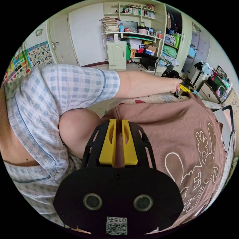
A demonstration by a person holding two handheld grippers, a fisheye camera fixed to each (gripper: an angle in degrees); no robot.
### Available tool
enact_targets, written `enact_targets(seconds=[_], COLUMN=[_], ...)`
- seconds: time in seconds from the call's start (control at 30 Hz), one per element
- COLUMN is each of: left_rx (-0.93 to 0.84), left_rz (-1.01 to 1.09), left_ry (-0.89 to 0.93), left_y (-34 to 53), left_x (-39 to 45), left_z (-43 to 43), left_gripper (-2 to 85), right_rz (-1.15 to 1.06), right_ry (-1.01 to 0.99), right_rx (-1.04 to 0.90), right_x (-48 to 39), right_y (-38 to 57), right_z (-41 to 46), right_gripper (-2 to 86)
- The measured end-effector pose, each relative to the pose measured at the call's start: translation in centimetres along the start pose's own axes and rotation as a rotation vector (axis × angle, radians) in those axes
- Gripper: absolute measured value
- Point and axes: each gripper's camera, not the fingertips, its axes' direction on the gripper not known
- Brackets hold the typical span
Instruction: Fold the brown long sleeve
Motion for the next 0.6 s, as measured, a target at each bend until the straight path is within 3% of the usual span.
enact_targets(seconds=[0.1, 0.2, 0.47, 0.57, 0.6], left_rx=[0.050, -0.040, -0.183, -0.292, -0.338], left_rz=[0.012, 0.004, 0.096, 0.261, 0.324], left_ry=[-0.054, -0.056, 0.217, 0.267, 0.278], left_y=[-0.4, -0.3, 4.7, 10.7, 13.8], left_x=[-1.0, -3.1, -6.5, -4.7, -3.9], left_z=[-2.5, -2.6, -8.3, -12.5, -14.2], left_gripper=[0.5, 1.6, 7.6, 7.5, 7.6], right_rz=[-0.009, -0.021, 0.051, 0.212, 0.338], right_ry=[-0.066, -0.061, -0.215, -0.076, 0.076], right_rx=[0.026, -0.017, 0.026, 0.106, 0.126], right_x=[0.1, 0.2, 1.8, 2.9, 3.4], right_y=[-0.4, -0.6, 3.9, 10.2, 13.8], right_z=[-0.1, 0.6, -6.3, -12.1, -14.5], right_gripper=[8.1, 7.8, 7.6, 8.4, 9.0])
